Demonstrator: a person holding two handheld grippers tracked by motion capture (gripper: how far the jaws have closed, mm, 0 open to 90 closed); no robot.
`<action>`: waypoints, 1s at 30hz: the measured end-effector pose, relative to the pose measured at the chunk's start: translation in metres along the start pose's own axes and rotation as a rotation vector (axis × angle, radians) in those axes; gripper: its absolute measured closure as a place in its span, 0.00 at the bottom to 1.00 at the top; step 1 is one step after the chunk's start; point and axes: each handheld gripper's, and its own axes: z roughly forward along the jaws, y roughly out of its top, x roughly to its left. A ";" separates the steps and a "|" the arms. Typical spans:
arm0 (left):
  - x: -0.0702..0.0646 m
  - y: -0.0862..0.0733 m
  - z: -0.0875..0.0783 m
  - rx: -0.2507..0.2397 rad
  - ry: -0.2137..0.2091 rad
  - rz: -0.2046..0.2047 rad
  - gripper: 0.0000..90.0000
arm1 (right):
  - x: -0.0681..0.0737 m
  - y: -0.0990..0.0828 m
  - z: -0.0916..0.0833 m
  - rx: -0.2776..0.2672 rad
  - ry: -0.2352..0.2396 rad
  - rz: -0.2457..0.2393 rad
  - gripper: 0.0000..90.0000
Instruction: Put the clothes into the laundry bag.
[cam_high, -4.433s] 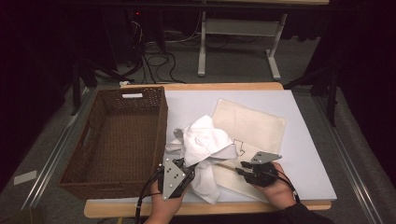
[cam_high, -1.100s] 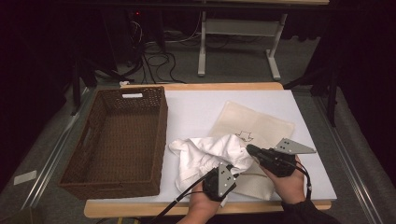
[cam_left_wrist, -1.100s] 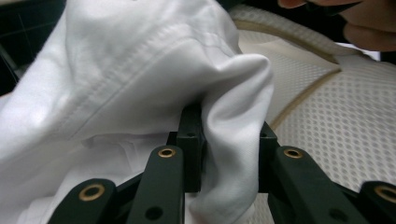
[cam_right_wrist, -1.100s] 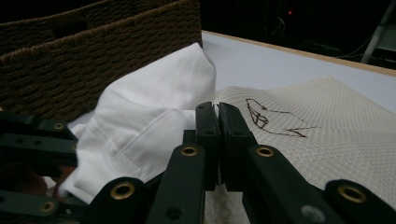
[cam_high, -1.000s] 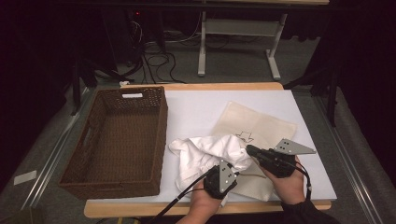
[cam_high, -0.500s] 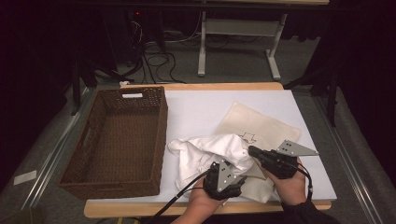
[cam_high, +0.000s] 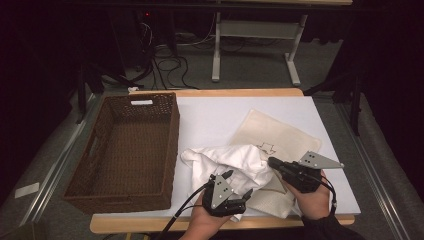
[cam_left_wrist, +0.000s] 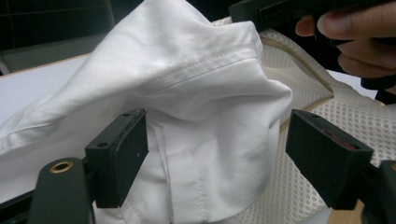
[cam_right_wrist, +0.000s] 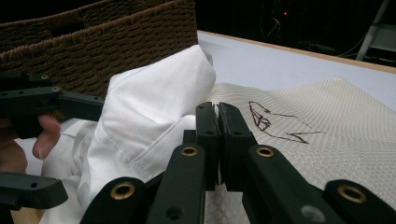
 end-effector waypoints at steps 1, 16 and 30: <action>0.000 0.001 -0.001 -0.004 0.001 0.003 0.22 | 0.000 0.000 0.000 0.002 -0.002 0.005 0.99; 0.026 0.024 0.011 -0.031 0.027 -0.023 0.17 | -0.001 0.000 0.001 -0.002 0.002 0.000 0.99; 0.008 0.011 0.030 0.045 -0.110 -0.030 0.87 | 0.000 0.000 0.002 0.002 0.000 0.002 0.99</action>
